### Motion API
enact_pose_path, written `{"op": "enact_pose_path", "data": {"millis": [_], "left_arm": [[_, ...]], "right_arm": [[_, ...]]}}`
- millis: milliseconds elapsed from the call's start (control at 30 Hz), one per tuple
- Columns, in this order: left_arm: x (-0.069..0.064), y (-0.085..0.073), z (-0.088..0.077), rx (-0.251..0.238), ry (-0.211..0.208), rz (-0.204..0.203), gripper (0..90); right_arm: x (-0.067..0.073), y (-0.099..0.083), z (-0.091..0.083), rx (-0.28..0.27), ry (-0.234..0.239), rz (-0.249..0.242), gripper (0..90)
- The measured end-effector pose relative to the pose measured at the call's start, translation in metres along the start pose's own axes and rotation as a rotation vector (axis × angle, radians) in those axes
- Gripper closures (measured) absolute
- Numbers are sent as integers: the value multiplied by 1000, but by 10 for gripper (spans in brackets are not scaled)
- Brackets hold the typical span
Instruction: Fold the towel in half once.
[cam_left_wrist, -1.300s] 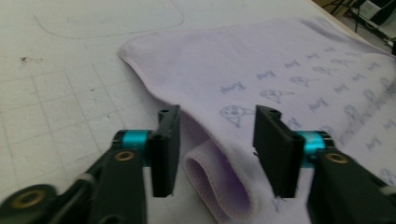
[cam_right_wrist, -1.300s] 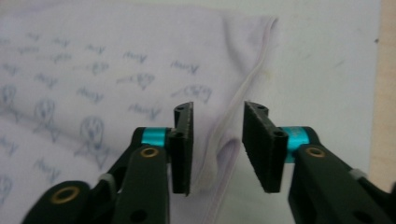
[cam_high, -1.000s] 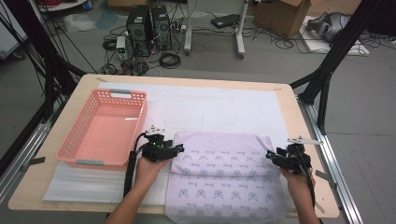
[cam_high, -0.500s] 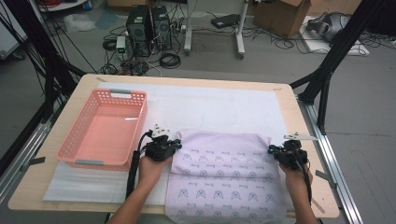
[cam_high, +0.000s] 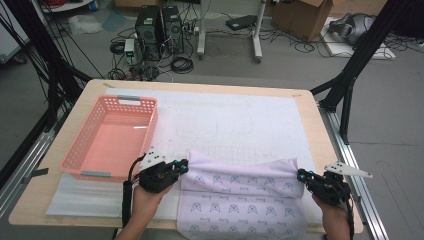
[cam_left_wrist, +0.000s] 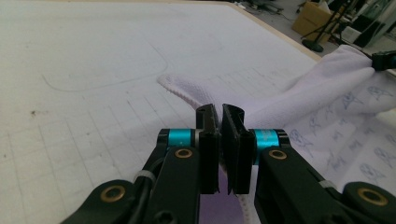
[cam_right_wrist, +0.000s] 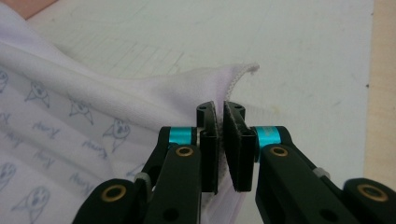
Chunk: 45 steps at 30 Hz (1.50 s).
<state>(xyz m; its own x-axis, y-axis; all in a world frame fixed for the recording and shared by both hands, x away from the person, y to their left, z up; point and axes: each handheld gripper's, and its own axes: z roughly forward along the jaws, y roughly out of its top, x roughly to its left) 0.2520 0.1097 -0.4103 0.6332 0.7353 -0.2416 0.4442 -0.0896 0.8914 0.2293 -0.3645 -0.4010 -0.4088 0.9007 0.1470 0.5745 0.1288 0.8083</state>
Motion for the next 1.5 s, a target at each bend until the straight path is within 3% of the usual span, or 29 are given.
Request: {"op": "enact_pose_path", "data": {"millis": [300, 467, 633, 700, 733, 800, 900, 1000, 1067, 1200, 1300, 1333, 1400, 1433, 1500], "left_arm": [[-8, -30, -13, 77, -41, -17, 846], [-9, -38, -23, 89, -41, -19, 857], [-9, -47, -20, 135, -24, -5, 841], [-8, -47, -18, 140, -18, 1, 786], [-8, -46, -18, 133, -12, 8, 755], [-6, -43, -18, 115, 3, -3, 598], [1, -34, -9, 77, -3, -53, 521], [6, -28, 2, 83, -1, -45, 508], [10, -25, 9, 82, 4, -57, 508], [18, -22, 19, 96, -2, -61, 503], [19, -24, 21, 110, 3, -58, 501], [20, -24, 20, 115, 3, -49, 500], [20, -25, 19, 112, 10, -48, 499], [20, -25, 18, 114, 13, -43, 498], [21, -25, 18, 115, 19, -44, 495]], "right_arm": [[9, -23, -16, 61, 17, 14, 847], [10, -34, -26, 87, 25, 31, 849], [11, -42, -20, 168, 35, 41, 842], [12, -43, -15, 199, -3, 25, 769], [13, -42, -14, 200, -26, 21, 699], [12, -39, -17, 153, -69, 29, 614], [8, -29, -21, 48, -99, 27, 614], [4, -19, -8, 31, -80, 17, 648], [4, -15, 8, 60, -52, 2, 654], [5, -9, 40, 135, -42, -35, 609], [5, -8, 56, 187, -131, -118, 592], [4, -8, 56, 177, -154, -112, 607], [0, -7, 53, 158, -251, -119, 621], [-5, -8, 49, 140, -227, -79, 621], [-8, -9, 42, 114, -190, -56, 610]]}}
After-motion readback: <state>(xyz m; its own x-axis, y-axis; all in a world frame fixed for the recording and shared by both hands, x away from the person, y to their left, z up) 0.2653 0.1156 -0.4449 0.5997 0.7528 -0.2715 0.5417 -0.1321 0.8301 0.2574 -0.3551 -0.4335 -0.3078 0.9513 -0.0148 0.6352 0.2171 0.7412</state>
